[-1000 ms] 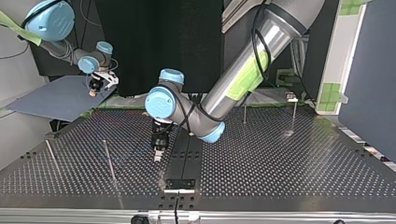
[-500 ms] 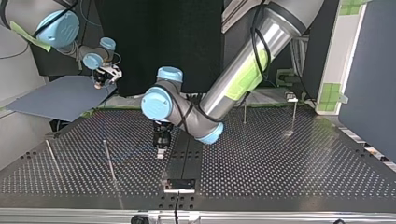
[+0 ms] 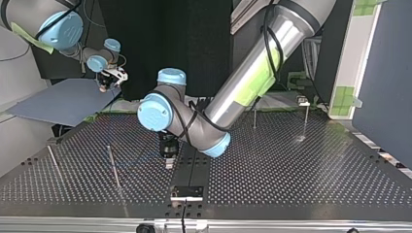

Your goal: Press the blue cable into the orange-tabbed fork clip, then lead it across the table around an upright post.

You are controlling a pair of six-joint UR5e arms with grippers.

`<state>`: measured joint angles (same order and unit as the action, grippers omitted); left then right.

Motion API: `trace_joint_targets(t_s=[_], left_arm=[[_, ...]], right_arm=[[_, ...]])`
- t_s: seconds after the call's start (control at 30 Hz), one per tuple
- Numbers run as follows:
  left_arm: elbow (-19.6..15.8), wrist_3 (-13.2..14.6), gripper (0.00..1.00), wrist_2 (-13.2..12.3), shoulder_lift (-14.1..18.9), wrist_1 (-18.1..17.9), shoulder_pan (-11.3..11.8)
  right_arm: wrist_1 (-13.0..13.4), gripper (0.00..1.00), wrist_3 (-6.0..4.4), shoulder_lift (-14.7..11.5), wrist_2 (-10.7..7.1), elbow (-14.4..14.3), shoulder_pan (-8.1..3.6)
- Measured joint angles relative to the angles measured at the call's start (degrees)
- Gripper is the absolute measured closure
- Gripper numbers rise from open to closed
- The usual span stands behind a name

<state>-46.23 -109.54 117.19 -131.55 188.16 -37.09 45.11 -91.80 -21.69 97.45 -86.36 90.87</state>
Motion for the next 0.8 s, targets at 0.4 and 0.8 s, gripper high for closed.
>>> trace_joint_targets(t_s=[0.4,0.8], left_arm=[[0.4,-3.6,0.00,-4.7,0.2,7.1,-0.5],[0.4,-3.1,0.00,-7.7,2.2,12.9,-0.6]], right_arm=[[0.0,1.00,-0.11,0.0,-0.32,0.1,0.24],[-0.2,1.00,-0.05,0.0,-0.32,0.1,0.48]])
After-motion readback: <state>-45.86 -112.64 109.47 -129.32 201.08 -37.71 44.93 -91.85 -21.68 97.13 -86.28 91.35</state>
